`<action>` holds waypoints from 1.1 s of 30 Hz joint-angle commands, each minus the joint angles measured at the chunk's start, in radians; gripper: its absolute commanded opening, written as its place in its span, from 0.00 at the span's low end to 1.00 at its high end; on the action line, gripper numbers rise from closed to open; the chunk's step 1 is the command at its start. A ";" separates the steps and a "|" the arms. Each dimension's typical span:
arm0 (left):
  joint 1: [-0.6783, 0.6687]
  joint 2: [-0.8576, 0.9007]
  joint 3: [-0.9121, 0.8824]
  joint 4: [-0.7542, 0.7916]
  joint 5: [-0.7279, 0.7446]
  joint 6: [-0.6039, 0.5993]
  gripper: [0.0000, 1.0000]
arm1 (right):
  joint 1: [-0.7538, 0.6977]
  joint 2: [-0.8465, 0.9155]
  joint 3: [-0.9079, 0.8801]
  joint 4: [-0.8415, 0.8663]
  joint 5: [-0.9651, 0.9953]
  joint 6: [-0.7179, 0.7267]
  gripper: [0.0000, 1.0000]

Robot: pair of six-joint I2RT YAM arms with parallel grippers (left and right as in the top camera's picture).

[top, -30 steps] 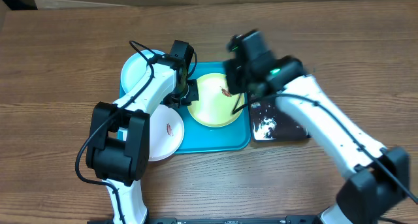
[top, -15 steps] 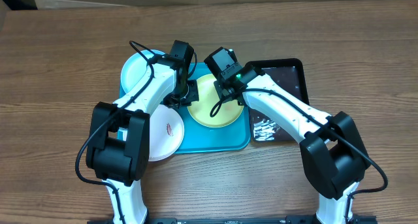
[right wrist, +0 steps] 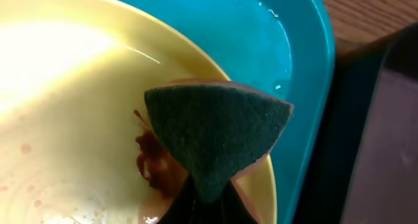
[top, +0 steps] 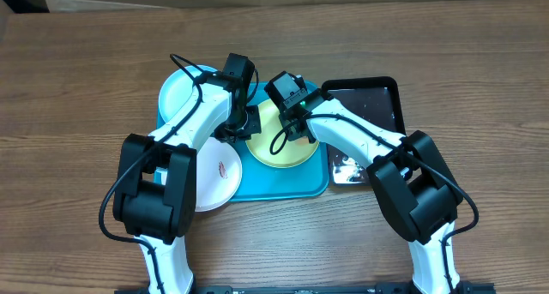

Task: Clean dirty plates on tray and stack at the side
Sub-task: 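Scrub the yellow plate's stain with the sponge in the right gripper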

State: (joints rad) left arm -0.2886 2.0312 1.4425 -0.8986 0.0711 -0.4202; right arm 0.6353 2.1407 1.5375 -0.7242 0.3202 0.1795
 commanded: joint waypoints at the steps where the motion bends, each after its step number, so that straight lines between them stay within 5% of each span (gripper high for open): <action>1: -0.006 0.011 0.011 -0.009 0.004 -0.014 0.04 | -0.003 0.022 0.021 0.006 -0.055 0.007 0.04; 23: -0.006 0.011 0.011 -0.005 0.004 -0.014 0.04 | -0.003 0.022 -0.039 0.048 -0.234 0.007 0.04; 33: -0.006 0.011 0.011 -0.002 0.004 -0.014 0.04 | -0.003 0.022 -0.049 0.047 -0.568 0.007 0.04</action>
State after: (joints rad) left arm -0.2855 2.0312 1.4425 -0.9092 0.0528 -0.4202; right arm 0.6102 2.1403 1.5227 -0.6689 0.0082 0.1806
